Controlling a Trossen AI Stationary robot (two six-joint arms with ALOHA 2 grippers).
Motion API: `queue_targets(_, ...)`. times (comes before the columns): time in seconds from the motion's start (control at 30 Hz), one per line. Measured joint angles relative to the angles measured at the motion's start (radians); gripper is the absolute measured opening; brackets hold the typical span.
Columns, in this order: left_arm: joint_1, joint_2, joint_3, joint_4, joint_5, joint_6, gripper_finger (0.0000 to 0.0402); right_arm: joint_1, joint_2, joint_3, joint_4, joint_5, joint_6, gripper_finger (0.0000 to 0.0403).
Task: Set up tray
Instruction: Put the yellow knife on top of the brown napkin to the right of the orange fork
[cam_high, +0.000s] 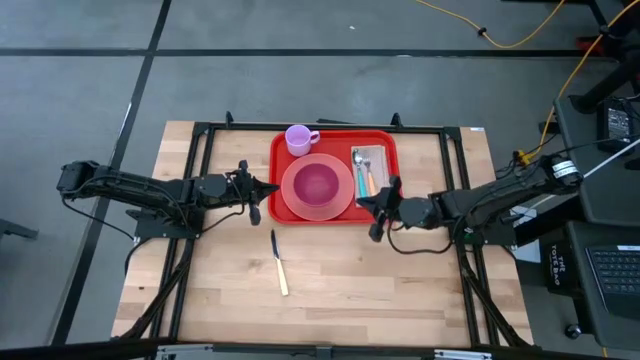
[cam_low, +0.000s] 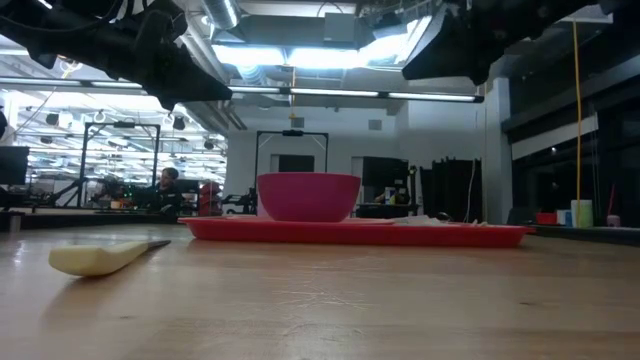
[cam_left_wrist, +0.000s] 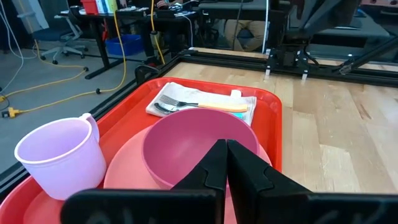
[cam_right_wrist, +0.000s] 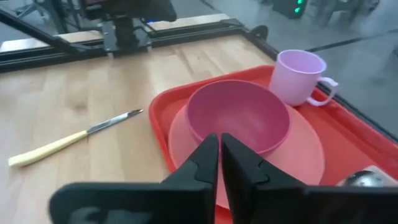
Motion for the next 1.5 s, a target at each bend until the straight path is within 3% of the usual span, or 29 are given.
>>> queue_targets(0.3, 0.000, 0.000, 0.000, 0.001, 0.000, 0.000, 0.0004, -0.002, 0.106, -0.002, 0.033, 0.054, 0.107, 0.0021)
queue_targets(0.47, 0.002, 0.000, 0.000, 0.004, 0.004, 0.044, 0.0004, -0.013, 0.218, -0.002, 0.123, 0.096, 0.040, 0.0009)
queue_targets(0.67, -0.015, 0.011, 0.062, -0.110, 0.232, 0.114, 0.0001, -0.053, 0.290, -0.002, 0.277, 0.062, -0.079, 0.0013)
queue_targets(0.77, -0.053, 0.047, 0.141, -0.263, 0.269, 0.170, 0.0001, -0.070, 0.292, -0.002, 0.318, 0.004, -0.103, 0.0016)
queue_targets(1.03, -0.188, 0.244, 0.396, -0.618, 0.237, 0.218, 0.0003, -0.077, 0.292, -0.002, 0.346, -0.023, -0.093, 0.0007)
queue_targets(1.17, -0.252, 0.340, 0.502, -0.801, 0.232, 0.272, 0.0004, -0.077, 0.292, -0.002, 0.354, -0.024, -0.013, 0.0020)
queue_targets(1.5, -0.371, 0.469, 0.526, -0.923, 0.119, 0.470, 0.0004, -0.050, 0.292, -0.002, 0.370, -0.024, 0.078, 0.0011)
